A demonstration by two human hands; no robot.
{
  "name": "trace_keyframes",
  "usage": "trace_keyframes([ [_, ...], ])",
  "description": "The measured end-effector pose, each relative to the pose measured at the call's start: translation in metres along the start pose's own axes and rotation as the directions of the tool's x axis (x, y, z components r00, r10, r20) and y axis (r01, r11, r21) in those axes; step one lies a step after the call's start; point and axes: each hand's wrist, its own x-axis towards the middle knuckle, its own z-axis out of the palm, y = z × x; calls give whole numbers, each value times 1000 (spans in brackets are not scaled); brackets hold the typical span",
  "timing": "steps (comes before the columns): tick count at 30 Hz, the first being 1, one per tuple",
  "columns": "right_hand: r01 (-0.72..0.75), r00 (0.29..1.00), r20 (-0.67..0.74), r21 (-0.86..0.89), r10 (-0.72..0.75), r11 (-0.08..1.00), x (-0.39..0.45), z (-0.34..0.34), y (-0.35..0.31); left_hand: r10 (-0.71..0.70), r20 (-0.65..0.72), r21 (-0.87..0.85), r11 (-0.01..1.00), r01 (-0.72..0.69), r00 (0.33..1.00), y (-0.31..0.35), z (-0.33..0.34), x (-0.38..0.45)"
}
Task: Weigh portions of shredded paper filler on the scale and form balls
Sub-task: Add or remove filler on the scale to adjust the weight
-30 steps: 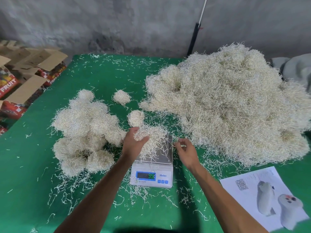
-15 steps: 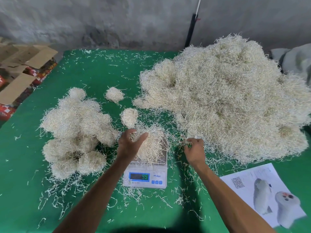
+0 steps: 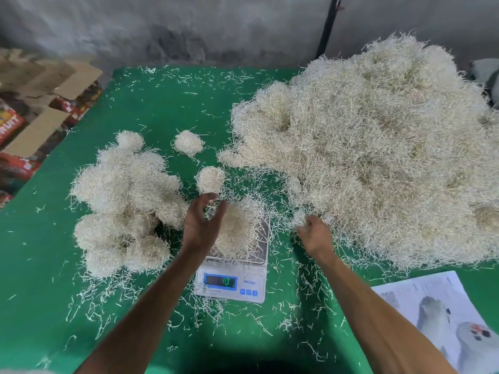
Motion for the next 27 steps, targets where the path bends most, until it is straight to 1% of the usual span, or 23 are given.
trace_keyframes([
  [2, 17, 999, 31, 131, -22, 991, 0, 0, -11, 63, -27, -6, 998, -63, 998, 7, 4, 0],
  [5, 142, 988, 19, 255, -152, 956, 0, -3, -38, 103, 2, -27, 994, -103, 995, 18, 13, 2],
  [7, 214, 968, 44, 370, -247, 904, -4, -10, -61, 128, 67, -18, 992, -127, 989, 24, 20, 5],
  [9, 252, 944, 76, 460, -320, 852, -11, -16, -82, 132, 154, -12, 991, -132, 979, 29, 24, 9],
  [12, 302, 909, 97, 516, -405, 802, -23, -24, -105, 156, 279, -49, 988, -148, 947, 37, 24, 15],
  [14, 323, 888, 108, 546, -447, 773, -28, -27, -115, 168, 309, -83, 985, -150, 936, 44, 23, 21],
  [15, 326, 882, 115, 552, -457, 767, -29, -28, -118, 171, 302, -94, 984, -149, 938, 46, 22, 24],
  [19, 333, 881, 109, 547, -460, 768, -27, -28, -124, 191, 195, -89, 980, -177, 962, 44, 17, 30],
  [22, 321, 883, 123, 544, -452, 775, -27, -24, -122, 205, 167, -78, 978, -194, 965, 39, 12, 29],
  [27, 278, 902, 136, 544, -410, 792, -28, -16, -119, 119, 149, -102, 989, -104, 982, 28, 5, 23],
])
